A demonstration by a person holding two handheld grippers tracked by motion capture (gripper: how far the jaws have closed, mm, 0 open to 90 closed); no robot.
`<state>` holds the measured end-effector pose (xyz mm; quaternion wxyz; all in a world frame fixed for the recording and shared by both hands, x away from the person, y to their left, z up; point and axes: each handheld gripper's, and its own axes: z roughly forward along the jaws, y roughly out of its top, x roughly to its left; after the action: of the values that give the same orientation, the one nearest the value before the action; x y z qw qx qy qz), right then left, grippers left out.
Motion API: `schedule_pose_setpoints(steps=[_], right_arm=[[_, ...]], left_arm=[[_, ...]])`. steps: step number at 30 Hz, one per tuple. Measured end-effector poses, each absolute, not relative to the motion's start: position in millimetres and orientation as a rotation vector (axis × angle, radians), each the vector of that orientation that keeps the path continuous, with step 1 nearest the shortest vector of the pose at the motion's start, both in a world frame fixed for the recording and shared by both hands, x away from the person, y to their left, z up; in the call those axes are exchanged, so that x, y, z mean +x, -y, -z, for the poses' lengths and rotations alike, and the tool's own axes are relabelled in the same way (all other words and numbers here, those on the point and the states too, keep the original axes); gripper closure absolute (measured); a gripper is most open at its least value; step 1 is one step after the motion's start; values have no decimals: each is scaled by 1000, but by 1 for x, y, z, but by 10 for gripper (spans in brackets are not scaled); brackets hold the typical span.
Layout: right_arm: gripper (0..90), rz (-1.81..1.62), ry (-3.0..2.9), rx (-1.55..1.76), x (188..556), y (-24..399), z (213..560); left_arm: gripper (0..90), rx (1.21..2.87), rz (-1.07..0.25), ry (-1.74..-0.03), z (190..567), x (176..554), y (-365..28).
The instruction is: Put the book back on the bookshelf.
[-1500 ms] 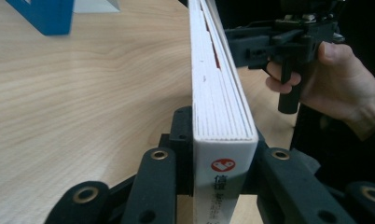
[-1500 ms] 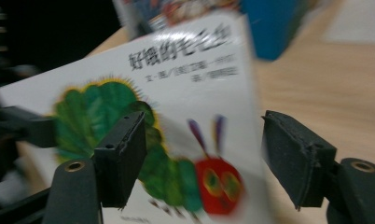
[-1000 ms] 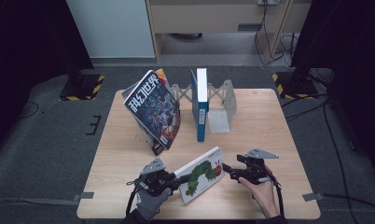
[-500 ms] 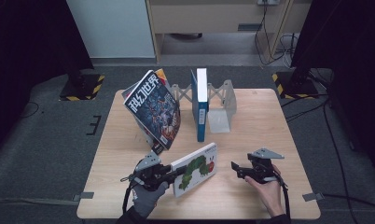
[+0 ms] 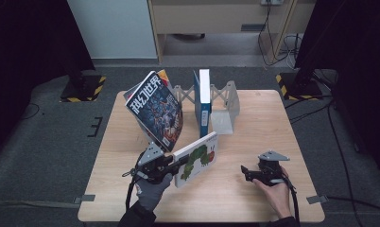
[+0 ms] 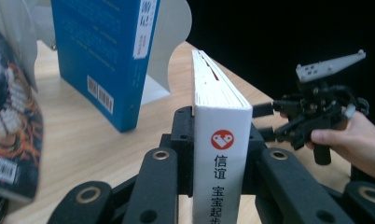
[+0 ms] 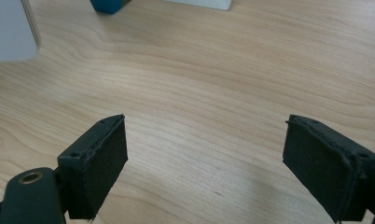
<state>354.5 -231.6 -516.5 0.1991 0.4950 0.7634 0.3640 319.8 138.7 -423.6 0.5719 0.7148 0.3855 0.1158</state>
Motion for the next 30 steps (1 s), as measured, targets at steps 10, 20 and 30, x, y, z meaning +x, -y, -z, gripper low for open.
schedule_pose_setpoints(steps=[10,20,30], right_arm=[[120,-936,-2154,1381,356,239,522],[102,-899,-2175,1389,358,242,528],[94,-874,-2193,1398,359,242,533]], left_arm=[[743,1619,-319,-894,412,335,-114],[743,1594,-376,-880,405,345,-99],[743,1555,-444,-871,397,354,-82]])
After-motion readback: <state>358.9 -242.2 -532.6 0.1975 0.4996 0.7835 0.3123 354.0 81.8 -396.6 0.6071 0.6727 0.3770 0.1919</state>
